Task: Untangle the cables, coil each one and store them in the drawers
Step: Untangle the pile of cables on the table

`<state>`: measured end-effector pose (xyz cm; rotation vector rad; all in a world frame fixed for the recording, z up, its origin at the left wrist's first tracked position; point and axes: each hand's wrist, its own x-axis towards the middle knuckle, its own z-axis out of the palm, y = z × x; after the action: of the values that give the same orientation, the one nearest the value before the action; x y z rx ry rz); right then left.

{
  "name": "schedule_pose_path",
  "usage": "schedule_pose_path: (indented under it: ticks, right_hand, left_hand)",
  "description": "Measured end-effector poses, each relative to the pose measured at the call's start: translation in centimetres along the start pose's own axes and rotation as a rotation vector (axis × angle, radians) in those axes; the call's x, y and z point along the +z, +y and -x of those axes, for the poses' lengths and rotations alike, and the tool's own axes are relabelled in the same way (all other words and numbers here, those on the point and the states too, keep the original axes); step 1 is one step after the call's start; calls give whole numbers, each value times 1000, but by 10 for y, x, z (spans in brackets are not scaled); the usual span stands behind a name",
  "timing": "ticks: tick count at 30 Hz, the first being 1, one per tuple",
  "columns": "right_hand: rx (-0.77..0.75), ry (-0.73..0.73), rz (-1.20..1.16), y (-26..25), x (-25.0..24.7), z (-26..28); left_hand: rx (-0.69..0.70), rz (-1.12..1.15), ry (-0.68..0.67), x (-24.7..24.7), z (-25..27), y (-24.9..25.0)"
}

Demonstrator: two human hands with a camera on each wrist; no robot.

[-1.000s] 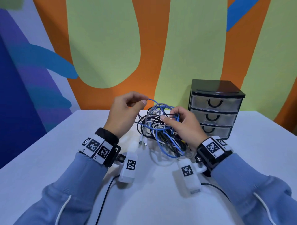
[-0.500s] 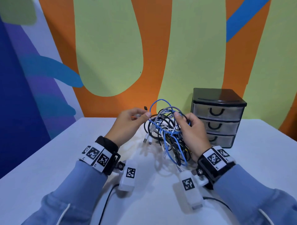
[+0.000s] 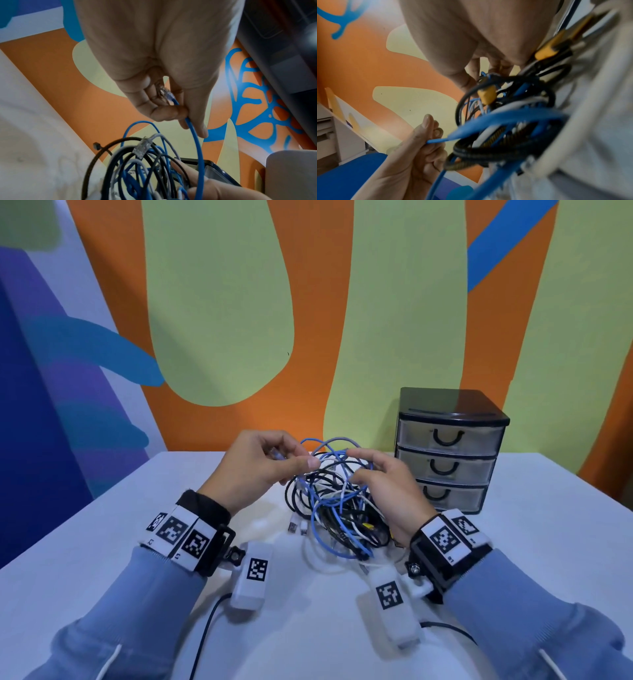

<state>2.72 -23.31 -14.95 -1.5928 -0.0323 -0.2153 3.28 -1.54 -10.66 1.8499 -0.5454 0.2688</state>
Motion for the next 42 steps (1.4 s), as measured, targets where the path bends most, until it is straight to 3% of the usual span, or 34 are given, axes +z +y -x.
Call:
schedule_pose_path:
  ticks: [5,9,12,18,21,25,29,35,38,42]
  right_hand:
    - [18,-71,-24,-5,-2,4]
    - [-72,-78,41,-5,-3,6]
    - [-131,-80,50,-9,-7,8]
    - [-203,-62,37,-9,-5,6]
    - [-195,-67,58,-8,-5,7]
    - [-248,-49,131,-9,-4,10]
    - [-316,-33,111,-12,-6,13]
    - [-158,-172,26,-13,2,13]
    - [-207,-268,78,-8,8,13]
    - [-210,-250,33,-4,6,9]
  left_hand:
    - [-64,28,-89,-5,2,3]
    - [-150,-180,-222,-8,3,2]
    - [-167,-221,-238,-7,2,-1]
    - [-30,-215,-82,-6,-2,-4]
    - [65,-320,42,-8,-3,-6]
    - [131,-393,-76,-3,1,0]
    - [141,-287,-177,4,1,2]
    - [143,-239,28,3,-3,-3]
    - [158,-211,112,3,-4,-4]
    - [163,-212,177,4,-3,-3]
